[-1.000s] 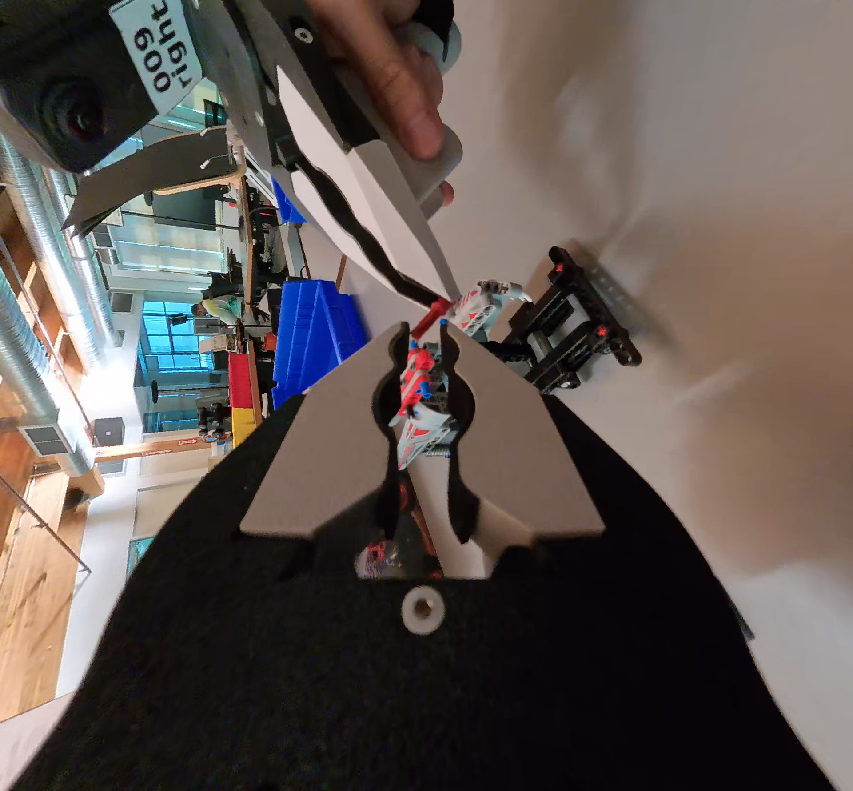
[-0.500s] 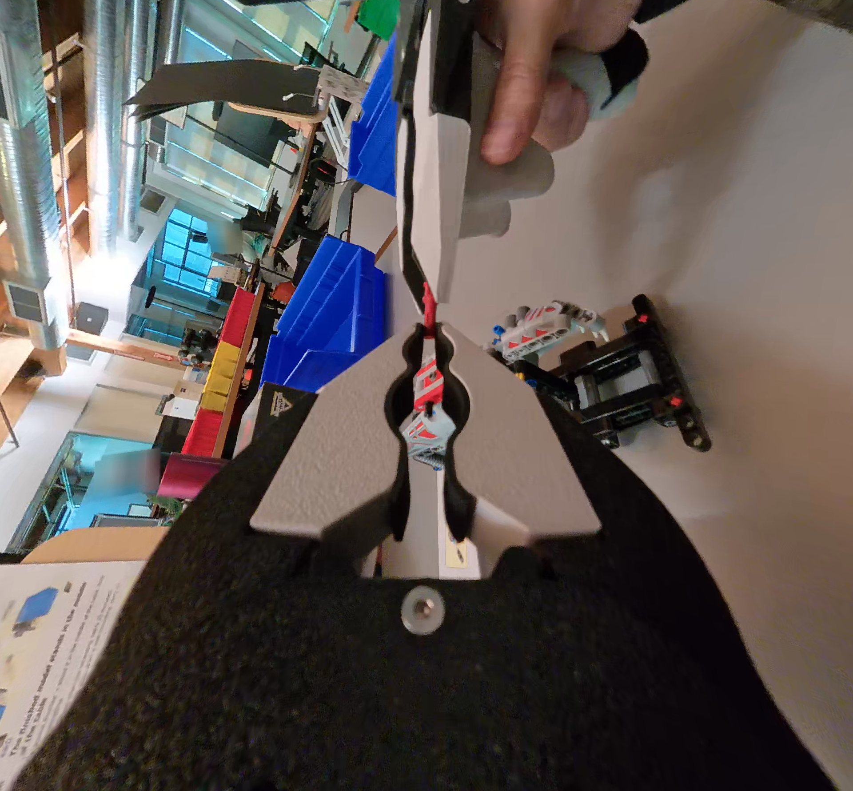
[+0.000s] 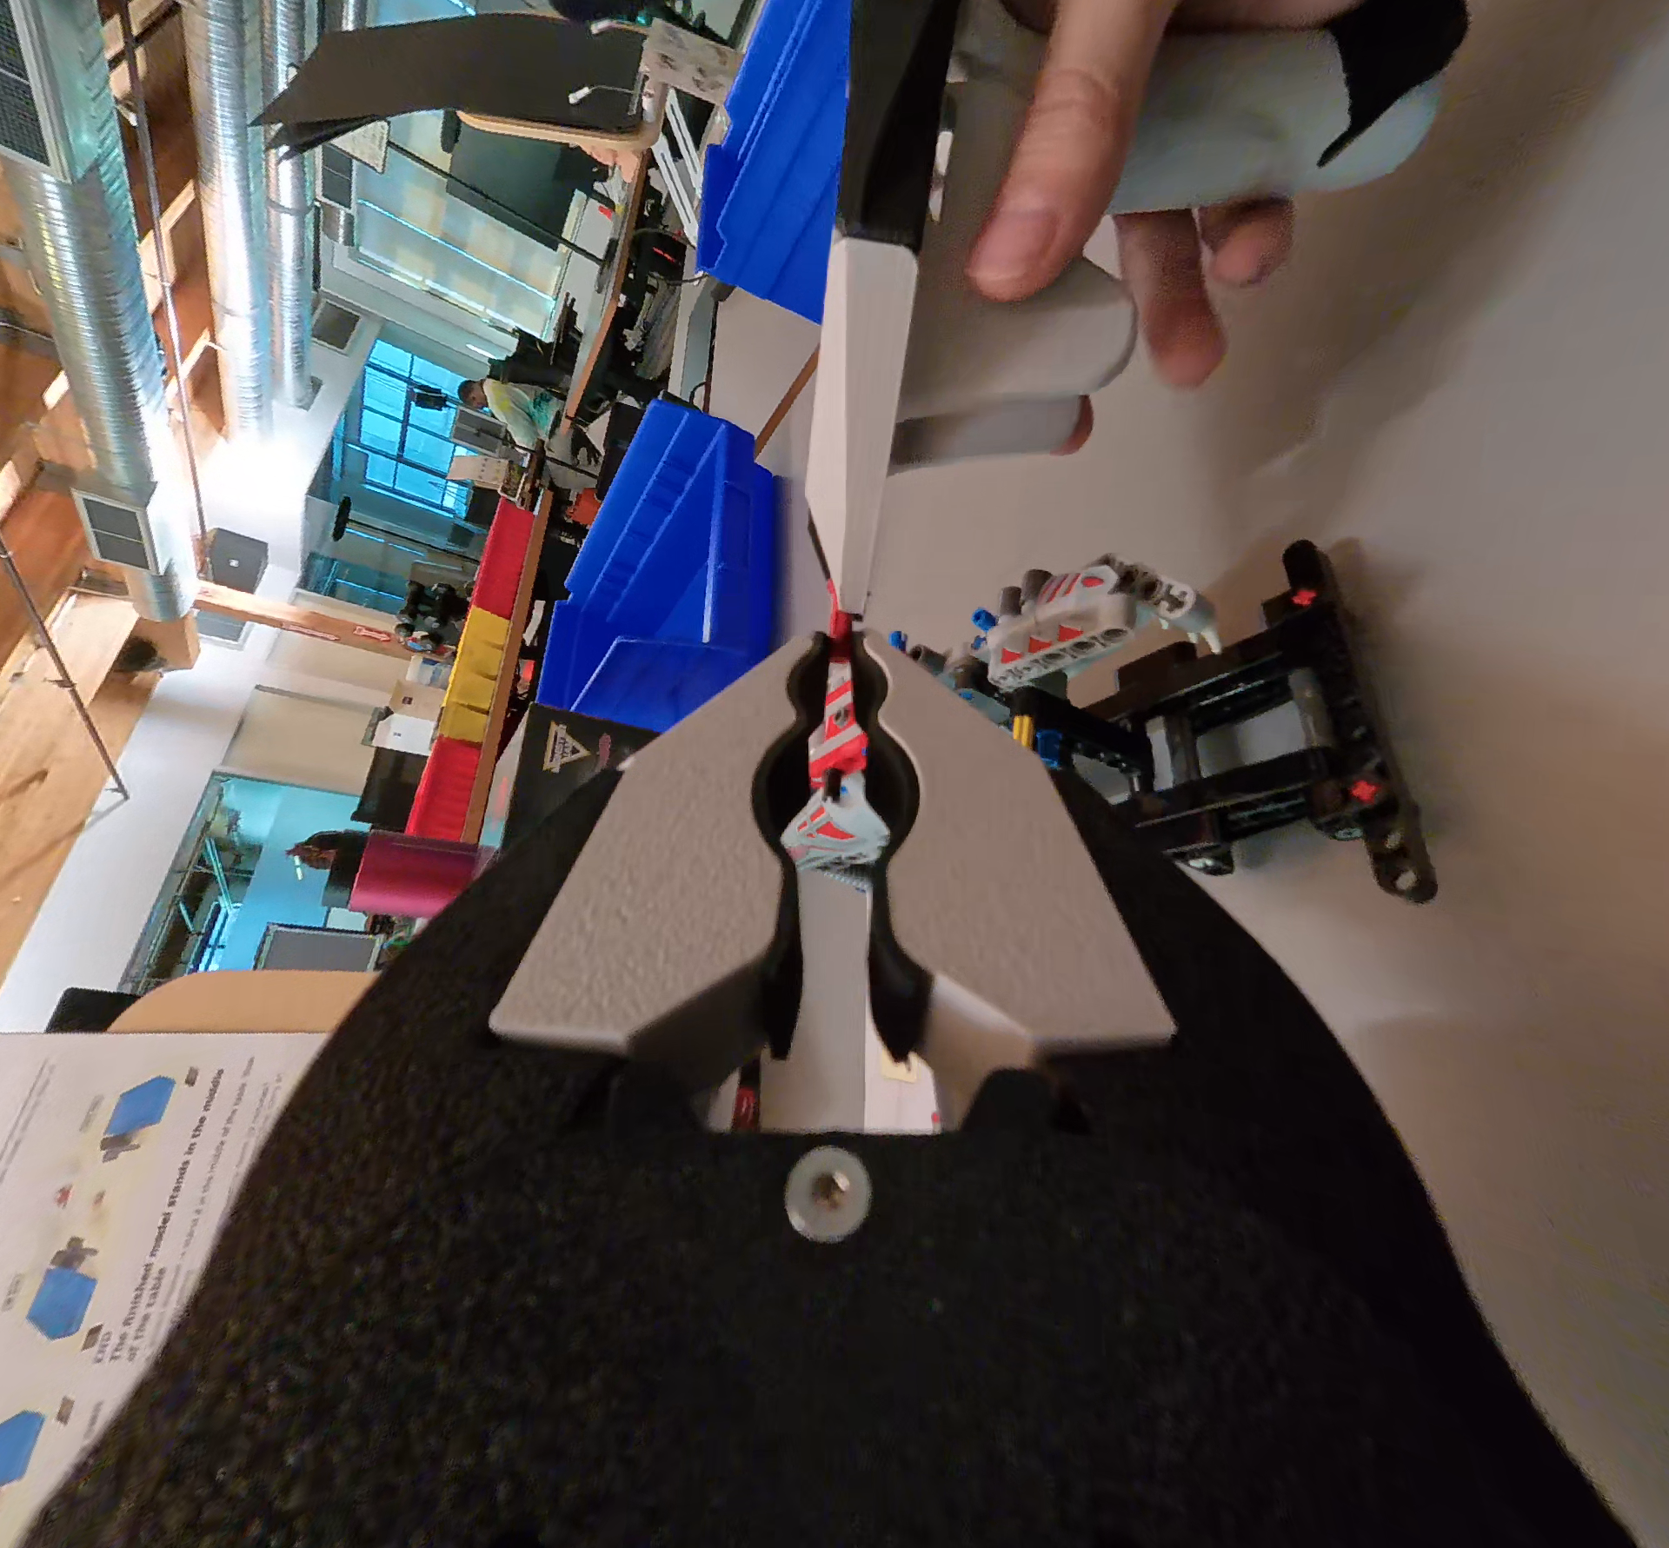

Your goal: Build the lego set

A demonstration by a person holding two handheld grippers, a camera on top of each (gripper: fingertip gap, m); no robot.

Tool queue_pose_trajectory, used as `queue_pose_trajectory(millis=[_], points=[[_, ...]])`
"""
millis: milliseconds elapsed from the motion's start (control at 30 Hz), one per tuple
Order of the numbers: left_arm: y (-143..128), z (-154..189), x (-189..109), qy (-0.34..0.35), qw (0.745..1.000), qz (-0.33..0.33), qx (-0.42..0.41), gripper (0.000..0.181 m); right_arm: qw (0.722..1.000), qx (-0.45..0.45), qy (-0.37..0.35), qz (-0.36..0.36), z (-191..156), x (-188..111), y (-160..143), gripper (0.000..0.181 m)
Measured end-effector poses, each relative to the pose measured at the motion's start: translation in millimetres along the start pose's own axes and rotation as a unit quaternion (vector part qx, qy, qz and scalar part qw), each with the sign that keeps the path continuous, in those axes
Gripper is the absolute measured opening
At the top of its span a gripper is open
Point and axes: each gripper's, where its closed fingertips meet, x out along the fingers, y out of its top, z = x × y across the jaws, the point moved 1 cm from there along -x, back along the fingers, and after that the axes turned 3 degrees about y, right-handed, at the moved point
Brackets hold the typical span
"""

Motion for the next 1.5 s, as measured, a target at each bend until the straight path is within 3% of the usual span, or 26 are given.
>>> queue_pose_trajectory(millis=[367, 633, 733, 900, 1200, 1300, 1500], points=[[1, 0, 0, 0.035, 0.998, -0.034, 0.037, 0.002, 0.99, 0.097, 0.002, 0.105, 4, -14, 5, 0.006], [-3, 6, -2, 0.011, 0.999, -0.025, 0.033, 0.002, 0.993, 0.085, -0.009, 0.077, 8, -14, -1, 0.006], [-10, -2, -8, -0.008, 0.999, -0.018, 0.026, 0.023, 0.99, 0.109, -0.025, 0.083, 16, -20, 0, 0.005], [-38, 1, -13, -0.061, 0.997, -0.015, 0.042, 0.038, 0.983, 0.171, -0.019, 0.07, 27, -18, -11, 0.005], [-35, 12, 2, 0.014, 0.978, 0.016, 0.208, 0.027, 0.974, 0.214, 0.016, 0.074, 26, -10, -17, 0.004], [-29, 13, 2, 0.044, 0.973, 0.043, 0.221, 0.009, 0.973, 0.219, 0.019, 0.069, 26, -6, -19, 0.005], [-26, 12, 5, 0.067, 0.97, 0.054, 0.227, 0.007, 0.967, 0.24, 0.048, 0.073, 25, -7, -20, 0.004]])
